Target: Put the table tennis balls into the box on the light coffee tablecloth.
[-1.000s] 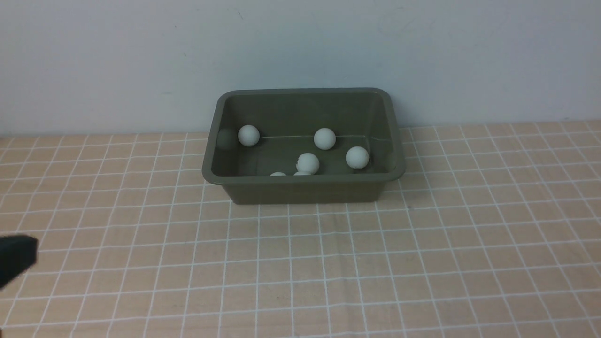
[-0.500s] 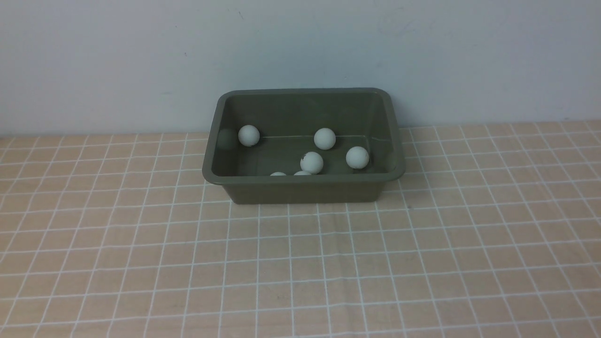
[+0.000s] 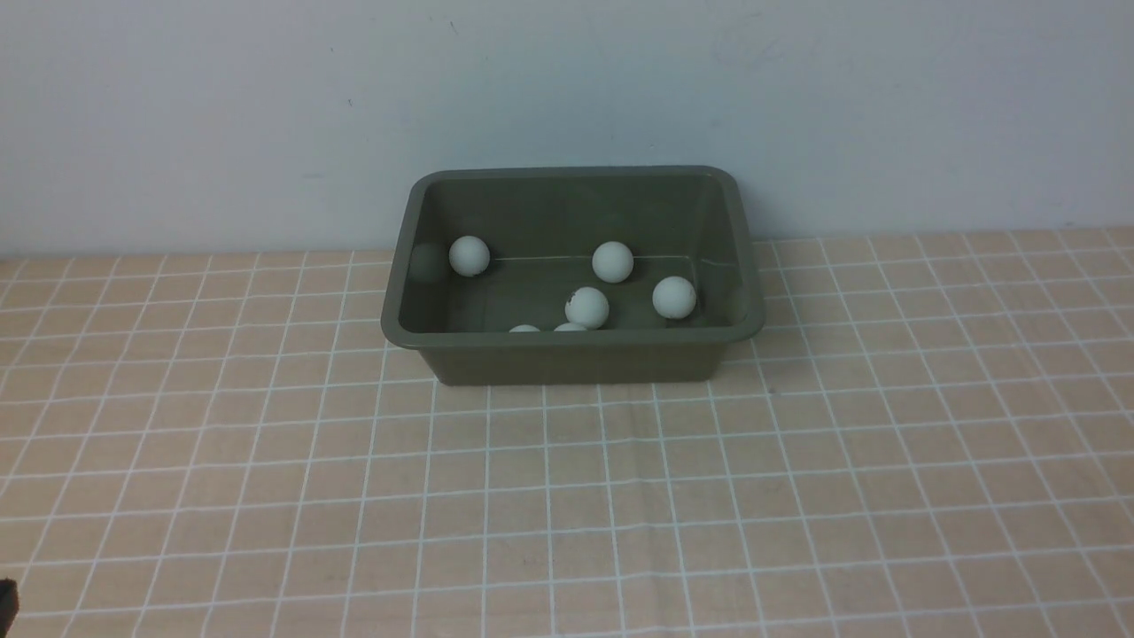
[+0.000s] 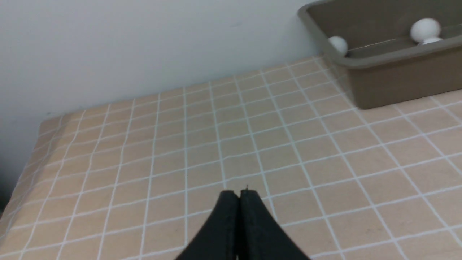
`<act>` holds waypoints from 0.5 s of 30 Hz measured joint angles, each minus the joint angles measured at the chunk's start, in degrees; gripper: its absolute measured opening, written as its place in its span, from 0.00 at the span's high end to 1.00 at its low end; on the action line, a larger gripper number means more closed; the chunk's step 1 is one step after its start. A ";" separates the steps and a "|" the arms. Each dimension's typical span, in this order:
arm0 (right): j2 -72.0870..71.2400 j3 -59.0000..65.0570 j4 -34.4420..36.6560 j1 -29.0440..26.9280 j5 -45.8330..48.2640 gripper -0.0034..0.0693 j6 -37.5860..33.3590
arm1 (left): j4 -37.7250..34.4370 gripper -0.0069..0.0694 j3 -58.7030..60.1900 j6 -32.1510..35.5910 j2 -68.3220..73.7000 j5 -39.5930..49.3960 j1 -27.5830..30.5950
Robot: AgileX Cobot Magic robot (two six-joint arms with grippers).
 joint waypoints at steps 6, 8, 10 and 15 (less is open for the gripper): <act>0.00 0.00 0.00 0.00 0.00 0.97 0.00 | 5.15 1.00 2.60 -7.04 -2.44 0.29 0.00; 0.00 0.00 0.00 0.00 0.00 0.97 0.00 | 5.20 1.00 3.94 -7.24 -2.55 0.39 0.00; 0.00 0.00 0.00 0.00 0.00 0.97 0.00 | 5.20 1.00 4.86 -7.56 -2.55 0.55 0.00; 0.00 0.00 0.00 0.00 0.00 0.97 0.00 | 5.21 1.00 6.35 -8.29 -2.62 0.74 0.00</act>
